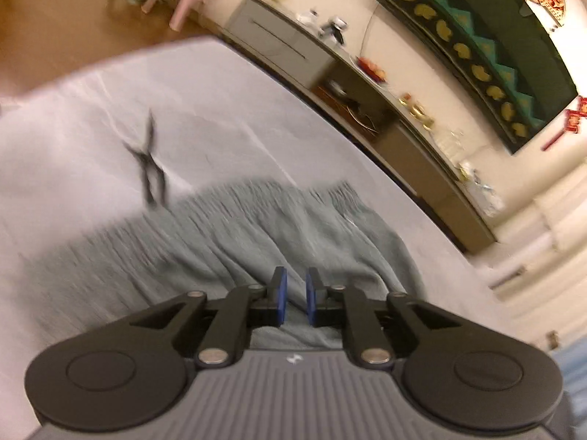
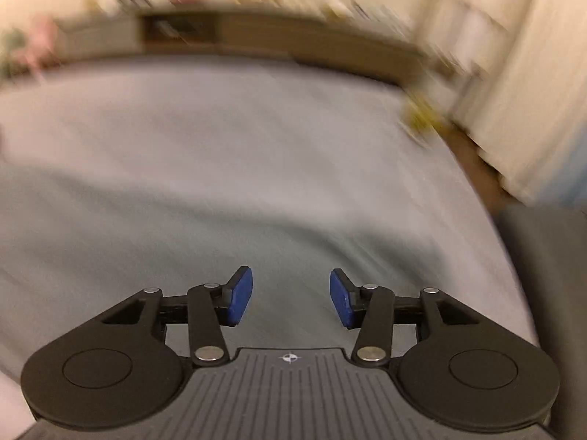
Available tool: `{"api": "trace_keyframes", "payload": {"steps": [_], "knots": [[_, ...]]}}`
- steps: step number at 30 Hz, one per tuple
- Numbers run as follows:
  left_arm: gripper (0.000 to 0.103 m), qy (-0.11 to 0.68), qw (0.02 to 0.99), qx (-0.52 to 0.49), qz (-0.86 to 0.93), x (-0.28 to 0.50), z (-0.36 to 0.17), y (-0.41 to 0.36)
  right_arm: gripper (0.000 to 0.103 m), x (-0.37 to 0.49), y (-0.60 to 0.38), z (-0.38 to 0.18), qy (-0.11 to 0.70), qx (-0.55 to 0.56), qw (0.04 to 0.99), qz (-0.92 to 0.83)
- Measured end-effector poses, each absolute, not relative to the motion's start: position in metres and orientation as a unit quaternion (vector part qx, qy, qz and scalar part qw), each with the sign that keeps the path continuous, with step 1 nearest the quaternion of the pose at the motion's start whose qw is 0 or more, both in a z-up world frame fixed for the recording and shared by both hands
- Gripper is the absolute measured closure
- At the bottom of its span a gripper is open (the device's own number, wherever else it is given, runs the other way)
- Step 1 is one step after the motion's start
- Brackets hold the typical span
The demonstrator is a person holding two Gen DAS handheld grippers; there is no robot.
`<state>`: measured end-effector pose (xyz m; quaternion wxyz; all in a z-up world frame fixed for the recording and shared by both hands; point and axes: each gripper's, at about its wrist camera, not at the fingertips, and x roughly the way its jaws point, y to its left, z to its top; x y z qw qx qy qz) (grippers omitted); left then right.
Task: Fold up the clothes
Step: 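Release both grippers and press the folded sweatpants flat near the drawstring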
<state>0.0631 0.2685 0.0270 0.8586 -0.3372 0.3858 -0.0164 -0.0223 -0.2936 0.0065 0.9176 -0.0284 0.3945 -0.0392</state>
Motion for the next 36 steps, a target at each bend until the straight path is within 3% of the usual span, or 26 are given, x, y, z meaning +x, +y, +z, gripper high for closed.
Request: {"api": "trace_keyframes", "payload": {"steps": [3, 5, 9, 13, 15, 16, 17, 18, 23, 26, 28, 30, 31, 32, 33, 34, 36], "knots": [[0.092, 0.39, 0.851, -0.35, -0.032, 0.07, 0.016, 0.272, 0.04, 0.024, -0.189, 0.04, 0.356, -0.037, 0.931, 0.078], [0.093, 0.407, 0.845, -0.347, -0.011, 0.072, 0.004, 0.28, 0.021, 0.06, -0.116, 0.051, 0.335, -0.047, 0.929, 0.152], [0.094, 0.418, 0.816, -0.399, -0.011, 0.07, -0.013, 0.303, 0.017, 0.162, 0.004, 0.03, 0.352, -0.034, 0.905, 0.238], [0.087, 0.403, 0.815, -0.416, -0.033, 0.068, -0.006, 0.318, 0.017, 0.248, 0.082, -0.025, 0.419, -0.02, 0.875, 0.243], [0.085, 0.389, 0.813, -0.431, -0.044, 0.066, 0.0, 0.324, 0.025, 0.272, 0.1, -0.047, 0.453, -0.012, 0.857, 0.246], [0.084, 0.381, 0.812, -0.439, -0.049, 0.064, 0.004, 0.327, 0.05, 0.279, 0.11, -0.055, 0.468, -0.009, 0.847, 0.251], [0.084, 0.373, 0.812, -0.445, -0.053, 0.063, 0.007, 0.33, 0.088, 0.281, 0.118, -0.06, 0.481, -0.01, 0.838, 0.258], [0.083, 0.366, 0.813, -0.45, -0.057, 0.061, 0.01, 0.333, 0.097, 0.276, 0.124, -0.055, 0.474, -0.012, 0.838, 0.269], [0.082, 0.342, 0.81, -0.473, -0.058, 0.051, 0.017, 0.339, 0.101, 0.21, 0.147, 0.001, 0.374, -0.01, 0.859, 0.348], [0.072, 0.317, 0.807, -0.496, -0.05, 0.042, 0.019, 0.347, 0.101, 0.141, 0.165, 0.038, 0.315, -0.02, 0.852, 0.417], [0.061, 0.306, 0.807, -0.504, -0.037, 0.038, 0.021, 0.349, 0.101, 0.108, 0.186, 0.031, 0.303, -0.071, 0.843, 0.439], [0.061, 0.308, 0.806, -0.505, -0.028, 0.036, 0.02, 0.351, 0.1, 0.09, 0.203, 0.012, 0.281, -0.16, 0.855, 0.405], [0.061, 0.312, 0.805, -0.504, -0.026, 0.035, 0.018, 0.351, 0.089, 0.092, 0.21, 0.0, 0.265, -0.209, 0.869, 0.362], [0.061, 0.317, 0.803, -0.504, -0.028, 0.035, 0.017, 0.351, 0.061, 0.102, 0.214, -0.012, 0.256, -0.241, 0.879, 0.322], [0.061, 0.322, 0.802, -0.502, -0.028, 0.035, 0.016, 0.35, 0.042, 0.117, 0.214, -0.022, 0.255, -0.247, 0.888, 0.291], [0.061, 0.327, 0.803, -0.498, -0.024, 0.036, 0.015, 0.348, 0.015, 0.133, 0.211, -0.031, 0.256, -0.243, 0.898, 0.264], [0.061, 0.338, 0.804, -0.49, -0.016, 0.038, 0.014, 0.346, 0.011, 0.171, 0.207, -0.048, 0.278, -0.233, 0.906, 0.218]]}}
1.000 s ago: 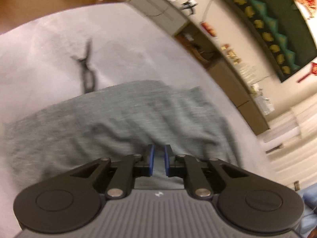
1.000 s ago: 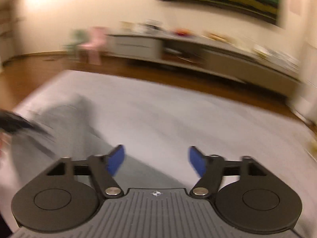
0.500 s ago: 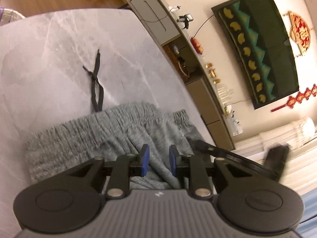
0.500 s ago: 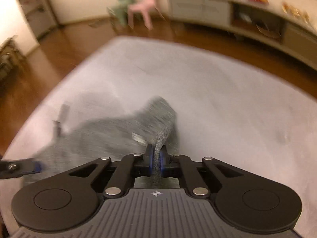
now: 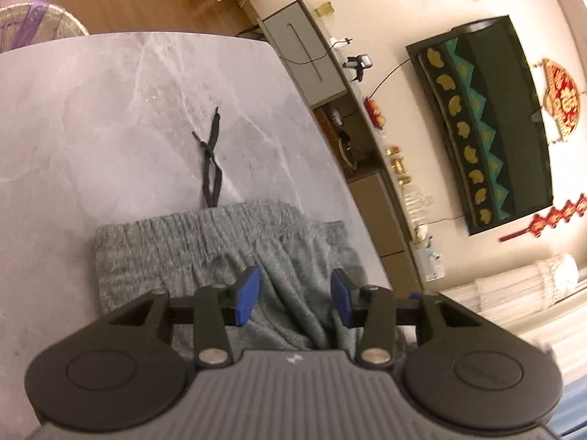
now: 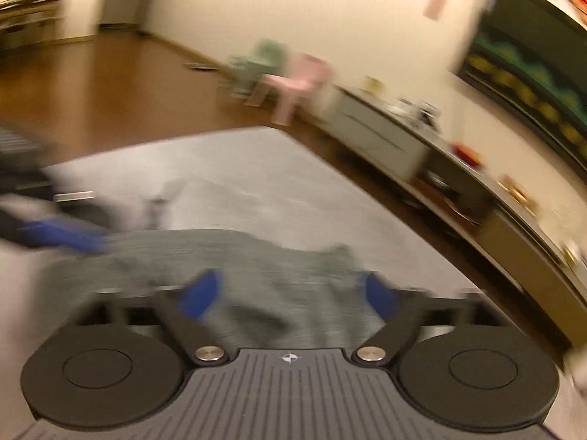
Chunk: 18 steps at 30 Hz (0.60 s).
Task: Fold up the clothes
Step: 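Release both grippers and press the folded sweatpants flat near the drawstring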
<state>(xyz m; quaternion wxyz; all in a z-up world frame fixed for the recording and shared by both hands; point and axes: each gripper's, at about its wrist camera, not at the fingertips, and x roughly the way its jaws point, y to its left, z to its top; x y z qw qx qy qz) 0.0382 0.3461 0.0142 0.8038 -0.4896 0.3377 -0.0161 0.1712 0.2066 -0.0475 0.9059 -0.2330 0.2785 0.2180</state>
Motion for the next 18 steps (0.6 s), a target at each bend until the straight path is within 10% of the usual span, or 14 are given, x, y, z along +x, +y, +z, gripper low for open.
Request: {"api": "trace_keyframes", "payload": {"steps": [9, 10, 13, 18], "knots": [[0.061, 0.358, 0.787, -0.501, -0.017, 0.047, 0.005, 0.351, 0.013, 0.288, 0.158, -0.08, 0.431, 0.001, 0.887, 0.164], [0.061, 0.355, 0.789, -0.501, -0.021, 0.047, 0.007, 0.351, 0.019, 0.293, 0.154, -0.082, 0.438, 0.019, 0.884, 0.161], [0.061, 0.346, 0.793, -0.5, -0.034, 0.049, 0.013, 0.351, 0.085, 0.293, 0.168, -0.092, 0.464, -0.048, 0.869, 0.166], [0.055, 0.332, 0.796, -0.504, -0.048, 0.046, 0.015, 0.351, 0.1, 0.222, 0.195, -0.045, 0.359, -0.12, 0.896, 0.231]]}}
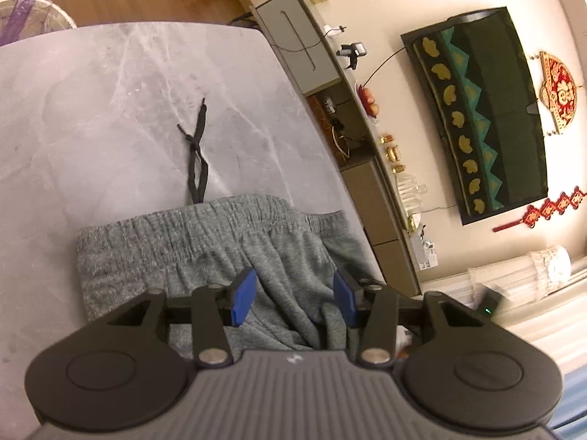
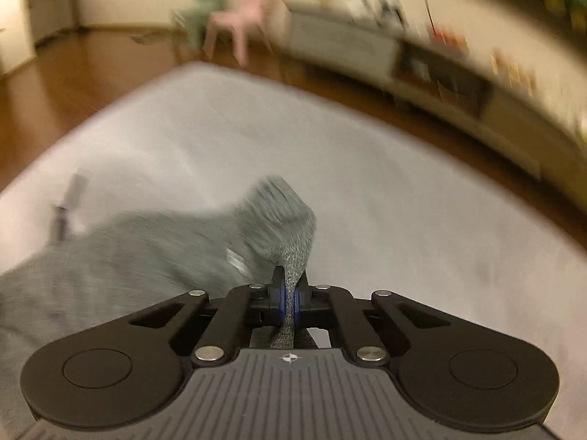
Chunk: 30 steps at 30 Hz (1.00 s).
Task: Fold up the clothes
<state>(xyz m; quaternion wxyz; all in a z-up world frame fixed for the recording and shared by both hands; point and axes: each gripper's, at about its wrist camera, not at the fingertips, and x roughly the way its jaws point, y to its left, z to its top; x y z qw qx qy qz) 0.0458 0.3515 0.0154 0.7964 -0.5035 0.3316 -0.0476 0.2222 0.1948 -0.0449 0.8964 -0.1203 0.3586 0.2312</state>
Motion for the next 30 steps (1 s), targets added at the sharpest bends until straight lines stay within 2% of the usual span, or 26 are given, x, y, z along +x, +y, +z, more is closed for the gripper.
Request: {"api": "trace_keyframes", "payload": {"steps": [2, 5, 7, 9, 12, 18, 23, 26, 27, 29, 30], "knots": [[0.051, 0.319, 0.796, -0.513, -0.045, 0.042, 0.016, 0.354, 0.1, 0.177, 0.203, -0.016, 0.306, -0.11, 0.906, 0.272], [0.038, 0.294, 0.793, -0.531, -0.048, 0.038, 0.017, 0.356, 0.1, 0.105, 0.221, 0.011, 0.255, -0.119, 0.899, 0.336], [0.026, 0.287, 0.787, -0.542, -0.064, 0.038, 0.015, 0.352, 0.1, 0.078, 0.239, 0.002, 0.245, -0.15, 0.889, 0.356], [0.024, 0.279, 0.781, -0.552, -0.08, 0.039, 0.013, 0.349, 0.1, 0.073, 0.251, -0.017, 0.25, -0.175, 0.886, 0.35], [0.016, 0.292, 0.781, -0.546, -0.087, 0.041, 0.006, 0.342, 0.1, 0.074, 0.256, -0.032, 0.267, -0.152, 0.885, 0.35], [0.015, 0.309, 0.786, -0.531, -0.065, 0.045, 0.0, 0.339, 0.1, 0.047, 0.253, -0.036, 0.269, -0.148, 0.878, 0.368], [0.008, 0.287, 0.813, -0.498, -0.095, 0.035, 0.019, 0.337, 0.1, 0.042, 0.251, -0.037, 0.264, -0.18, 0.881, 0.349], [0.008, 0.315, 0.821, -0.466, -0.103, 0.041, 0.017, 0.327, 0.1, 0.039, 0.253, -0.04, 0.253, -0.177, 0.868, 0.39], [0.013, 0.329, 0.819, -0.458, -0.101, 0.044, 0.014, 0.324, 0.1, 0.035, 0.255, -0.041, 0.253, -0.181, 0.865, 0.393], [0.043, 0.354, 0.825, -0.434, -0.082, 0.047, 0.007, 0.319, 0.1, 0.027, 0.255, -0.043, 0.258, -0.182, 0.861, 0.399], [0.084, 0.365, 0.827, -0.422, -0.07, 0.048, 0.004, 0.317, 0.1, 0.027, 0.252, -0.044, 0.263, -0.175, 0.858, 0.406]]}}
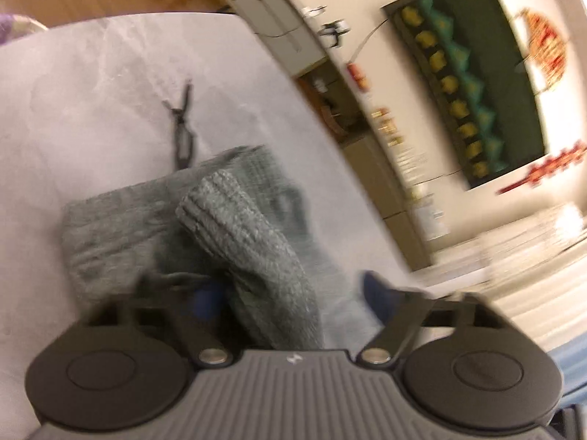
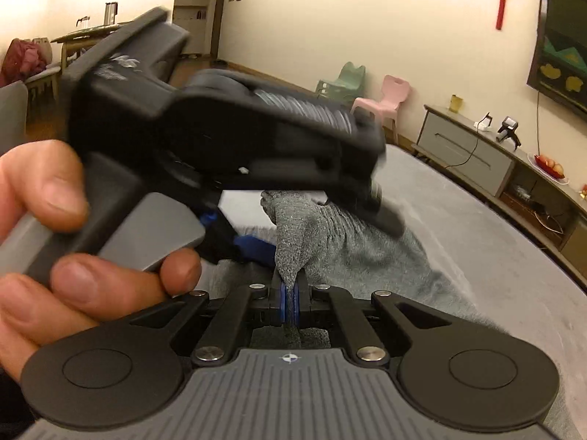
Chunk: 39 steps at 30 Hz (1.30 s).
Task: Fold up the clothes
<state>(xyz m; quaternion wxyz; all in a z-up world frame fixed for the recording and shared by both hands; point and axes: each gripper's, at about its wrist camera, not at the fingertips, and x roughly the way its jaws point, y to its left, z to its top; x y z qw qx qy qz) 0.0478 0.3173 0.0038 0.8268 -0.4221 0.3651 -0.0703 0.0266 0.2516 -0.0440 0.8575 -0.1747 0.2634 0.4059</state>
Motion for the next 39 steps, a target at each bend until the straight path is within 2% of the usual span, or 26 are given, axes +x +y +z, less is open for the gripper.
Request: {"api": "trace_keyframes", "payload": {"steps": [1, 4, 6, 7, 9, 13, 19, 23, 26, 28, 29, 31, 33, 37, 39], "knots": [[0.1, 0.368, 0.83, -0.415, -0.064, 0.047, 0.003, 0.318, 0.099, 0.026, 0.245, -0.043, 0.268, -0.17, 0.856, 0.41], [0.1, 0.321, 0.854, -0.404, -0.066, 0.026, 0.029, 0.332, 0.085, 0.023, 0.202, -0.025, 0.275, -0.142, 0.859, 0.407], [0.1, 0.294, 0.861, -0.409, -0.072, 0.007, 0.047, 0.349, 0.052, 0.024, 0.149, -0.005, 0.275, -0.108, 0.877, 0.378], [0.1, 0.312, 0.86, -0.4, -0.054, 0.007, 0.042, 0.352, 0.048, 0.029, 0.118, 0.001, 0.279, -0.091, 0.889, 0.352], [0.1, 0.352, 0.851, -0.389, -0.025, 0.009, 0.027, 0.356, 0.047, 0.045, 0.056, 0.005, 0.299, -0.06, 0.909, 0.285], [0.1, 0.409, 0.84, -0.355, -0.031, 0.023, 0.006, 0.326, 0.047, 0.088, -0.047, -0.027, 0.387, -0.044, 0.908, 0.158], [0.1, 0.412, 0.854, -0.316, 0.033, 0.015, 0.014, 0.327, 0.048, 0.088, -0.095, -0.067, 0.408, -0.095, 0.886, 0.2], [0.099, 0.435, 0.854, -0.277, 0.068, 0.008, 0.007, 0.328, 0.049, 0.088, -0.128, -0.059, 0.409, -0.149, 0.891, 0.127], [0.088, 0.437, 0.875, -0.203, 0.038, 0.006, 0.026, 0.305, 0.048, 0.092, -0.152, -0.056, 0.423, -0.128, 0.889, 0.122], [0.07, 0.408, 0.896, -0.173, 0.015, -0.003, 0.051, 0.298, 0.048, 0.085, -0.151, -0.054, 0.417, -0.16, 0.888, 0.109], [0.066, 0.391, 0.906, -0.16, 0.009, -0.007, 0.064, 0.295, 0.047, 0.082, -0.148, -0.053, 0.413, -0.179, 0.887, 0.103], [0.049, 0.357, 0.924, -0.134, 0.008, -0.011, 0.09, 0.289, 0.045, 0.078, -0.142, -0.051, 0.4, -0.205, 0.888, 0.097], [0.043, 0.33, 0.938, -0.104, 0.01, -0.013, 0.108, 0.285, 0.045, 0.078, -0.136, -0.045, 0.378, -0.211, 0.897, 0.091], [0.043, 0.324, 0.94, -0.101, 0.018, 0.0, 0.117, 0.29, 0.041, 0.082, -0.123, -0.018, 0.315, -0.164, 0.928, 0.115], [0.043, 0.332, 0.938, -0.1, 0.01, 0.016, 0.118, 0.289, 0.034, 0.085, -0.112, -0.007, 0.294, -0.138, 0.933, 0.155]]}}
